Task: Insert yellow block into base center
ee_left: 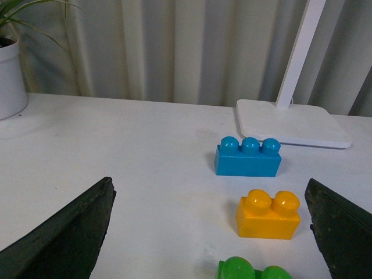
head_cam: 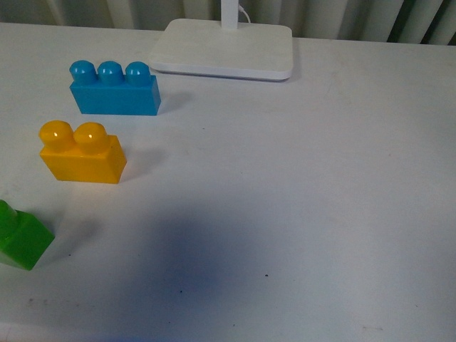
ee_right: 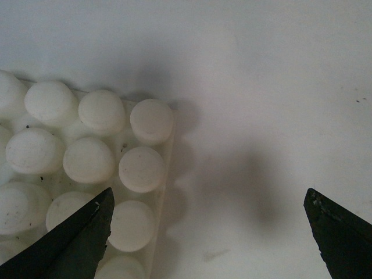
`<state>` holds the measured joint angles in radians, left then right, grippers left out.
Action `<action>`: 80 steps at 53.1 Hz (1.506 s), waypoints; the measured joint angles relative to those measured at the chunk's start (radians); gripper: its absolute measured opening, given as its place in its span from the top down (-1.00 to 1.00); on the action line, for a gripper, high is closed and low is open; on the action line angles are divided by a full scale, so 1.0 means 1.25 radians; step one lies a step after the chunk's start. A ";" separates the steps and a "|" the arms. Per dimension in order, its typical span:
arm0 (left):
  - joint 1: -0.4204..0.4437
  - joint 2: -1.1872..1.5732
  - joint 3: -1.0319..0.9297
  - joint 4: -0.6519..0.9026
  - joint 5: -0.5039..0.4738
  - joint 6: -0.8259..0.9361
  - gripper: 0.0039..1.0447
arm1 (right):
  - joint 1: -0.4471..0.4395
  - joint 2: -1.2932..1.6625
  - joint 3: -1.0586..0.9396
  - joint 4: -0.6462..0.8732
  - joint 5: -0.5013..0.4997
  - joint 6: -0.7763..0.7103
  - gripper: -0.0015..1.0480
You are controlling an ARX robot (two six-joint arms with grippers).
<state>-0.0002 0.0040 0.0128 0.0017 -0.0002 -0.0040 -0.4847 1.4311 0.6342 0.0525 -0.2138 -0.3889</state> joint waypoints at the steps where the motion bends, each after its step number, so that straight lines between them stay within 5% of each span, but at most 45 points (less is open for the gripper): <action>1: 0.000 0.000 0.000 0.000 0.000 0.000 -0.88 | 0.001 0.004 0.002 0.000 0.000 0.000 -0.83; 55: 0.000 0.000 0.000 0.000 0.000 0.000 -0.88 | 0.090 0.132 0.029 -0.002 0.003 0.040 -0.83; 80: 0.000 0.000 0.000 0.000 0.000 0.000 -0.88 | 0.407 0.080 -0.049 0.045 0.231 0.363 -0.83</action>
<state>-0.0002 0.0040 0.0128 0.0017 -0.0002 -0.0040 0.0238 1.5307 0.5728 0.1089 0.0746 0.0643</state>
